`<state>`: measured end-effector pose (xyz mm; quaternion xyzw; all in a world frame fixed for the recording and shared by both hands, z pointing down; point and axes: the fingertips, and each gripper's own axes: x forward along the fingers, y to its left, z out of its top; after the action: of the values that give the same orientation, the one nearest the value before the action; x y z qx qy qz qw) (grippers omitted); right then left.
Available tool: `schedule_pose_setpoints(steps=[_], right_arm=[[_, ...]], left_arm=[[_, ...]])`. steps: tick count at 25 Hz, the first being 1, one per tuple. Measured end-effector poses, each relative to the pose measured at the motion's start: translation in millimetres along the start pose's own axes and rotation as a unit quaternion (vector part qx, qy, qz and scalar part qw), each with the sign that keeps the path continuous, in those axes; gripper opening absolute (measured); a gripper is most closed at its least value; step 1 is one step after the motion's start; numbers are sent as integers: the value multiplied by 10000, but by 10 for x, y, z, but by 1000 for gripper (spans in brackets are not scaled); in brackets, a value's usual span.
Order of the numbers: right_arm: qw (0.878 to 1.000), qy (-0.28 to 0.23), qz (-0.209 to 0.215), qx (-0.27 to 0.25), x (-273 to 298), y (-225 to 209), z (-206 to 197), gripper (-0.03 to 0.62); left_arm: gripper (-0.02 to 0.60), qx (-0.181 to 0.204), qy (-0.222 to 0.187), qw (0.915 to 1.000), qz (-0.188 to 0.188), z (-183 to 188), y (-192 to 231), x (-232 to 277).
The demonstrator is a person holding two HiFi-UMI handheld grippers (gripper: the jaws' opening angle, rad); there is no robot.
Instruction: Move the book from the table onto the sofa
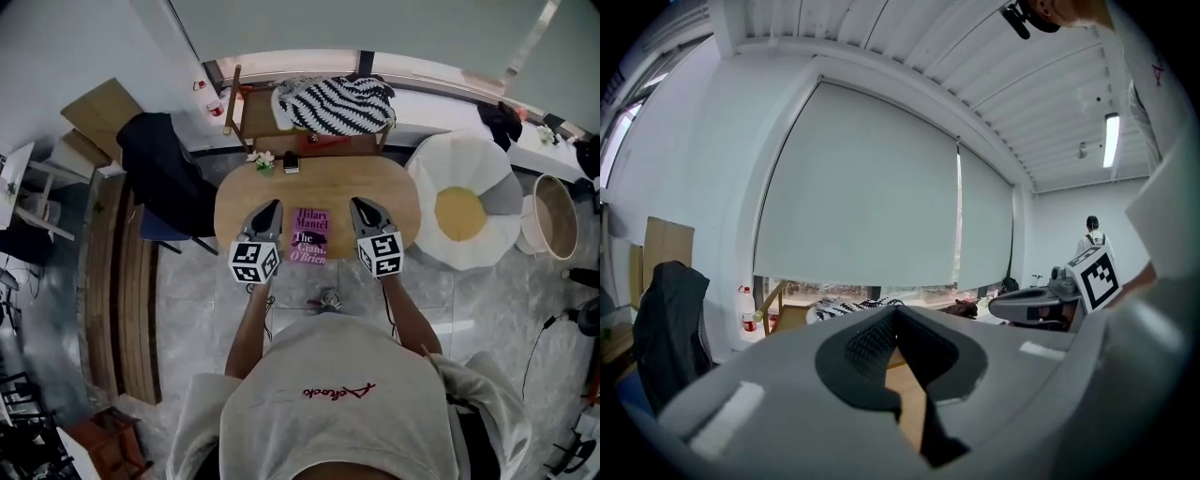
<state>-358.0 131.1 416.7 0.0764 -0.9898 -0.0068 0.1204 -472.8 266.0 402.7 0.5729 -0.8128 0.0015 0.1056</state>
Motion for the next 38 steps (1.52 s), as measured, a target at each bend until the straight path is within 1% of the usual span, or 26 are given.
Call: schedule_pose_setpoints(steps=[5, 11, 18, 23, 29, 34, 38], right_arm=[[9999, 69, 71, 25, 278, -157, -15, 9], [9998, 169, 79, 100, 492, -287, -88, 9], [9990, 404, 75, 194, 641, -274, -256, 9], [9984, 506, -45, 254, 762, -220, -357, 9], [9969, 671, -159, 374, 915, -181, -581, 9], [9941, 930, -183, 520, 1025, -96, -949, 9], [9915, 1125, -175, 635, 1103, -30, -1277, 9]], left_arm=[[9, -54, 75, 9999, 59, -14, 156, 245], [9, -101, 231, 9996, 111, -115, 292, 420], [9, -192, 454, 9988, 75, -285, 469, 517], [9, -224, 633, 9977, -59, -449, 625, 556], [9, -288, 896, 9953, -230, -730, 749, 660], [9, -384, 1208, 9914, -312, -1116, 836, 677], [9, -551, 1450, 9874, -326, -1476, 895, 686]])
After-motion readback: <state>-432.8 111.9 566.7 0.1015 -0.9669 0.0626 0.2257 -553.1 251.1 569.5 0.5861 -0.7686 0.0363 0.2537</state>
